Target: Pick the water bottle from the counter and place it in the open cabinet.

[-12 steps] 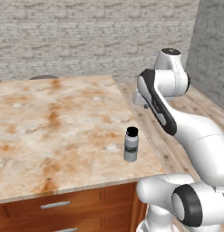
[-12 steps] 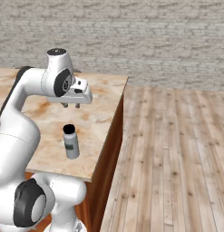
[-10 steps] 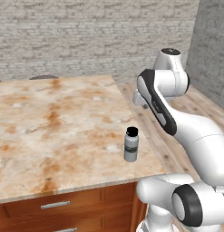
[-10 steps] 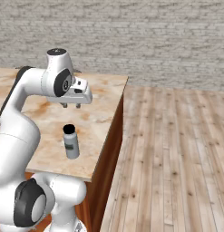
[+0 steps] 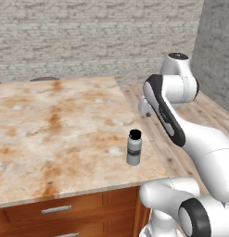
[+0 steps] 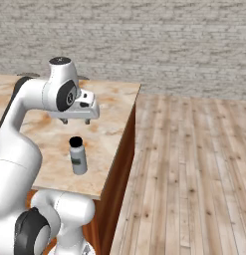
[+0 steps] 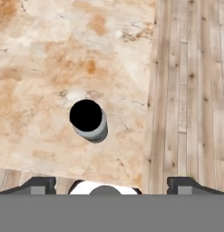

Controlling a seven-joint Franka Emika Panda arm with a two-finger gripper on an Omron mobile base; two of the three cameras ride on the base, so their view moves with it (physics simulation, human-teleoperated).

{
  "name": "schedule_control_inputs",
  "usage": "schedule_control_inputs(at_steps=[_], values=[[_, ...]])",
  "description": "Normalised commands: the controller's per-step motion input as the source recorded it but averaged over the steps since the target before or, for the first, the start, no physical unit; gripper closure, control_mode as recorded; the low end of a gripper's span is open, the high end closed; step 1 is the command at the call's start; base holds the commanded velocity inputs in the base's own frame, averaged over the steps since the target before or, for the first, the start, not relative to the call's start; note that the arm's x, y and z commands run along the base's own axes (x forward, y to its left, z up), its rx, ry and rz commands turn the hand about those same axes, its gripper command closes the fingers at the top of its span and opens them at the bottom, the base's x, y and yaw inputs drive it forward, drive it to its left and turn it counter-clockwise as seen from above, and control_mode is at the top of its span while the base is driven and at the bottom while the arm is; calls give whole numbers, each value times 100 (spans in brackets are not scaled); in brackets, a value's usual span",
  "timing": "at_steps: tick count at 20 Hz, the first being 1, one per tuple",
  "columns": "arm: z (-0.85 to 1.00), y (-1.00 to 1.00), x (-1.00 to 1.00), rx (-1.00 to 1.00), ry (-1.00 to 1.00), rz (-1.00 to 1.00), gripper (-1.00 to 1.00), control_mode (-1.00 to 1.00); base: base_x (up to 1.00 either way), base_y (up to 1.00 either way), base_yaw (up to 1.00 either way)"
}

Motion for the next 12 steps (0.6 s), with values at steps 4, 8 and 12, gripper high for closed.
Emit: schedule_control_inputs(at_steps=[4, 8, 12], values=[[-17, -19, -45, 5, -9, 15, -100, -100, 0, 0, 0], [-19, -6, -23, 3, -4, 21, -100, -100, 0, 0, 0], [-21, -11, -5, 4, -1, 26, -100, -100, 0, 0, 0]])
